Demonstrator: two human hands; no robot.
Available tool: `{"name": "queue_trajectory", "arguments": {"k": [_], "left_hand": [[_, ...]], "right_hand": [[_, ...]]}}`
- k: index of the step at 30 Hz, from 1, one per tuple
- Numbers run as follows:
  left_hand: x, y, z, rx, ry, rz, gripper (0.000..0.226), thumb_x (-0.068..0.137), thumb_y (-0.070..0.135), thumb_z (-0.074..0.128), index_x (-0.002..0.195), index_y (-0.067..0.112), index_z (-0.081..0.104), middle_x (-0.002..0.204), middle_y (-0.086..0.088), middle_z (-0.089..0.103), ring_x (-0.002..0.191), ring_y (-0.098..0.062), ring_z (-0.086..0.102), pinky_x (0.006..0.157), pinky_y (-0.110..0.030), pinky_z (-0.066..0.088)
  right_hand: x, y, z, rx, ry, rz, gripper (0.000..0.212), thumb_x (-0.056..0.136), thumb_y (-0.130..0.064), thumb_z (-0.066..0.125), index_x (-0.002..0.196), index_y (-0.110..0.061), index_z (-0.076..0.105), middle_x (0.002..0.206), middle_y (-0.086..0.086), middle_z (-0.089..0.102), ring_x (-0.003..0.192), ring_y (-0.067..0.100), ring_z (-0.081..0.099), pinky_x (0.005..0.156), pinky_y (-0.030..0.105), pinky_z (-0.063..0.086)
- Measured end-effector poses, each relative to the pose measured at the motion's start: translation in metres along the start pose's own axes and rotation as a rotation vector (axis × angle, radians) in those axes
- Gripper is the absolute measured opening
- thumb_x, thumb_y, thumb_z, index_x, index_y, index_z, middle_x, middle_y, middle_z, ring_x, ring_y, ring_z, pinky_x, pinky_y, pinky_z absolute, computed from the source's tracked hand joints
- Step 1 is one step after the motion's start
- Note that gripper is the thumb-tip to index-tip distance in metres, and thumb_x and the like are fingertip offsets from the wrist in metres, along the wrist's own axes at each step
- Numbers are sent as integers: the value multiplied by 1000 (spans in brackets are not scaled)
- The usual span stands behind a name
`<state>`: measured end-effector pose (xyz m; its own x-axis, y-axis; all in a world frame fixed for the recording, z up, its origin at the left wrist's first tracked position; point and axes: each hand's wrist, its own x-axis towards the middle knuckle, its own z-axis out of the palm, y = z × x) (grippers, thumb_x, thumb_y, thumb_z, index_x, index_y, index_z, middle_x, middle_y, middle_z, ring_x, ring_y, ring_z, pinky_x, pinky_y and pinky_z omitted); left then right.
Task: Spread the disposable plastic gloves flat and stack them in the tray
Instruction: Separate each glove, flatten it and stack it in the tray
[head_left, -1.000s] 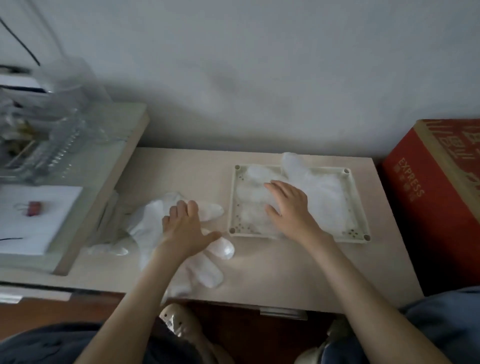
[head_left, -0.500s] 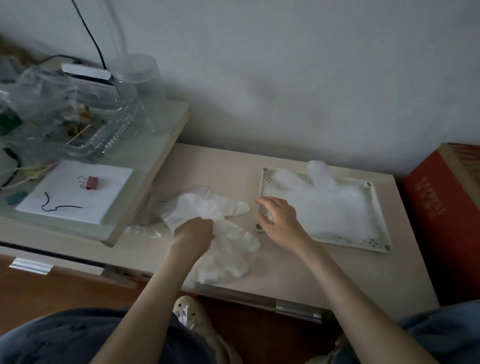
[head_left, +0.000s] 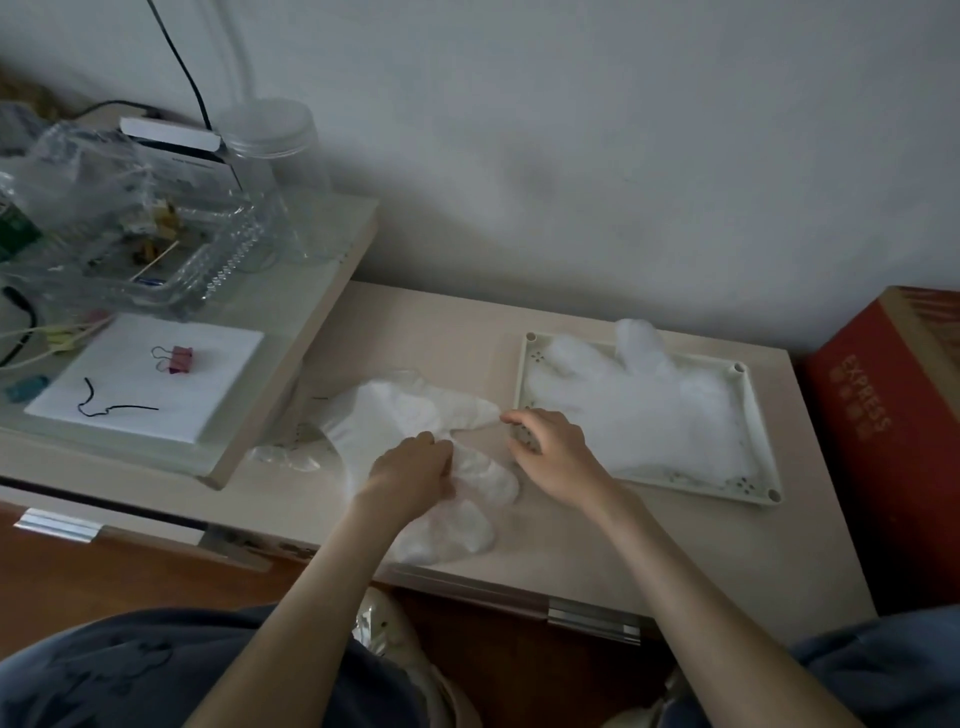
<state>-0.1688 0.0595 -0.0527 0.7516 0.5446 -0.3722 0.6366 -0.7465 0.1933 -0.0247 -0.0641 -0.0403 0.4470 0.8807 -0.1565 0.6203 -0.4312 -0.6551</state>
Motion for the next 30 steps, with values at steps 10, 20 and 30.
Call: {"name": "queue_trajectory", "arguments": {"k": [10, 20, 30], "left_hand": [[0, -1, -22, -62, 275, -68, 18, 97, 22, 42, 95, 14, 58, 95, -4, 57, 87, -24, 57, 66, -31, 42], [-22, 51, -89, -2183, 171, 235, 29, 96, 12, 33, 94, -2, 59, 102, -18, 70, 100, -28, 67, 89, -38, 53], [19, 91, -56, -2413, -449, 375, 37, 90, 14, 52, 124, -1, 58, 134, -18, 54, 125, -32, 52, 107, -44, 36]], "right_hand": [[5, 5, -2, -58, 138, -97, 30, 94, -18, 52, 123, -20, 60, 125, -8, 59, 125, 11, 41, 98, 20, 16], [6, -17, -22, 1188, -3, 200, 37, 88, -42, 60, 117, -18, 54, 109, -1, 64, 97, 9, 64, 88, 28, 47], [-14, 24, -71, 1534, 44, 234, 60, 84, -55, 48, 118, -8, 60, 117, 10, 62, 99, 22, 65, 82, 34, 55]]}}
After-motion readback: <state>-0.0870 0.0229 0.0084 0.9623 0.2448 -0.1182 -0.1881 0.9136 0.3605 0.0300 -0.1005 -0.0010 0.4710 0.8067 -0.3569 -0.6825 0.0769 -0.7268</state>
